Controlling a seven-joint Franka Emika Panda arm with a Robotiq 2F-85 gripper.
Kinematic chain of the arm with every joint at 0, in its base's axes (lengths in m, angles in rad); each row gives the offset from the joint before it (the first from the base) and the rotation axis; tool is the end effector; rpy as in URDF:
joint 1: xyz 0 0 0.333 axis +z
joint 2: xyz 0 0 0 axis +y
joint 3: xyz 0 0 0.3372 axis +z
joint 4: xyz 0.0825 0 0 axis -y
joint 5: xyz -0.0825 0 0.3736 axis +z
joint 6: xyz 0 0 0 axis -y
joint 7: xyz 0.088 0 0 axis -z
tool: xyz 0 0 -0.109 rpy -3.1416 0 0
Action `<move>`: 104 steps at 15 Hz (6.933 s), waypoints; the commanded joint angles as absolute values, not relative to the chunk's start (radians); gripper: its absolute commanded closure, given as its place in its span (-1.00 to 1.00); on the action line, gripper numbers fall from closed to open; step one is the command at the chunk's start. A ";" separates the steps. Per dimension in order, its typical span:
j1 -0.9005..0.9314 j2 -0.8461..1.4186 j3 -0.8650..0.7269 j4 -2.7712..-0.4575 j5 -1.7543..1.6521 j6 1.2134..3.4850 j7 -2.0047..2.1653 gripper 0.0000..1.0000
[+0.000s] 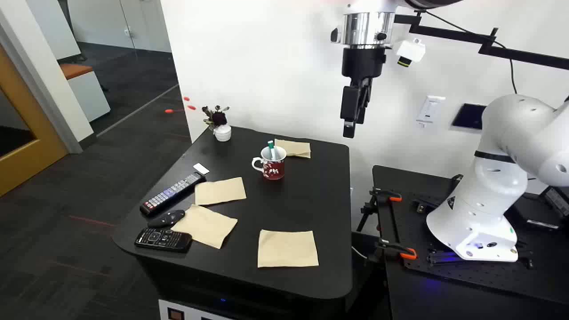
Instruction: Take the marker out of the mug and put it on the table
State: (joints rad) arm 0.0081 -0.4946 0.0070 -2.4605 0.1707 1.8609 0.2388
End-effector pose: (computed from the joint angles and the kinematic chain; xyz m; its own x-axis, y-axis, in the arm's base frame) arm 0.3654 0.0192 0.4847 0.9532 -0.2672 -0.1417 -0.2849 -0.9506 -0.1235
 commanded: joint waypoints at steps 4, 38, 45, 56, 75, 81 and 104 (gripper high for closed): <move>-0.005 -0.494 0.018 -2.459 0.176 1.858 0.234 -1.00; -0.017 -0.476 0.053 -2.449 0.165 2.000 0.320 -1.00; -0.070 -0.401 0.045 -2.441 0.089 2.129 0.366 -1.00; -0.200 -0.238 0.007 -2.431 -0.036 2.398 0.548 -1.00; -0.194 -0.058 -0.044 -2.349 -0.161 2.537 0.564 -1.00; -0.178 0.083 -0.083 -2.293 -0.191 2.660 0.603 -1.00; 0.064 0.413 -0.352 -2.146 -0.208 2.753 0.884 -1.00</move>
State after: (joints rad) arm 0.0383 0.3905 -0.3182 -2.1616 -0.1931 2.7409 0.8401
